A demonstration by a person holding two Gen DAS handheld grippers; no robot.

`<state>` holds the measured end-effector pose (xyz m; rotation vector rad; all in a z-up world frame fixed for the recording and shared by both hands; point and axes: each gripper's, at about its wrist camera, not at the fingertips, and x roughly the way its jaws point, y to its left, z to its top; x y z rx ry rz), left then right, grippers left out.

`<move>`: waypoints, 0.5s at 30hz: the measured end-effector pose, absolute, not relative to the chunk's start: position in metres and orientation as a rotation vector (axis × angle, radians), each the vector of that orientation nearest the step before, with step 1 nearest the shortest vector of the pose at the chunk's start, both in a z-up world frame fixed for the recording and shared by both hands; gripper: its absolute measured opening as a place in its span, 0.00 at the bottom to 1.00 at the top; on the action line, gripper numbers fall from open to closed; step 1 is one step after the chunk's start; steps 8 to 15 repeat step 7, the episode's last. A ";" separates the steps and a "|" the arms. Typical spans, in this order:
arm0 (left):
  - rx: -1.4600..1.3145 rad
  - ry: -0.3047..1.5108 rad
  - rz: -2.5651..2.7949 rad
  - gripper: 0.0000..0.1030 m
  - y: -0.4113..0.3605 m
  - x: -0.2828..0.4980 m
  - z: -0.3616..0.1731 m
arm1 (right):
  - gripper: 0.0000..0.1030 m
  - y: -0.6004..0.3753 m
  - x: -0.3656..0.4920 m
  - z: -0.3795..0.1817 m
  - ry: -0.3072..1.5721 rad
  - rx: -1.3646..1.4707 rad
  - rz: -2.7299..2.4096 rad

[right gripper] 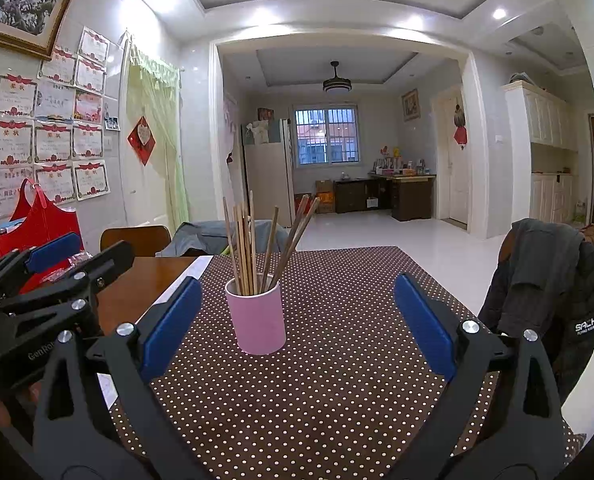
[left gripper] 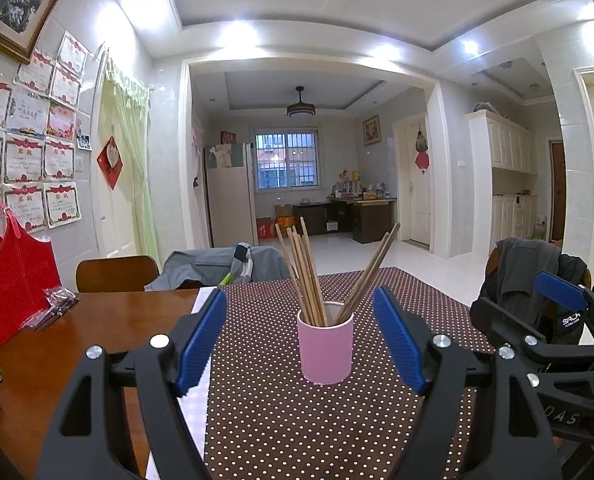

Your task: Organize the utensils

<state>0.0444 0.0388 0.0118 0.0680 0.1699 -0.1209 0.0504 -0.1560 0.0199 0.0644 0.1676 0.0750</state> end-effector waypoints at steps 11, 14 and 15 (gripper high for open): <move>0.071 0.299 -0.160 0.72 0.042 0.074 -0.005 | 0.92 -0.163 0.072 0.011 0.253 0.070 0.087; 0.071 0.299 -0.160 0.72 0.042 0.074 -0.005 | 0.92 -0.163 0.072 0.011 0.253 0.070 0.087; 0.071 0.299 -0.160 0.72 0.042 0.074 -0.005 | 0.92 -0.163 0.072 0.011 0.253 0.070 0.087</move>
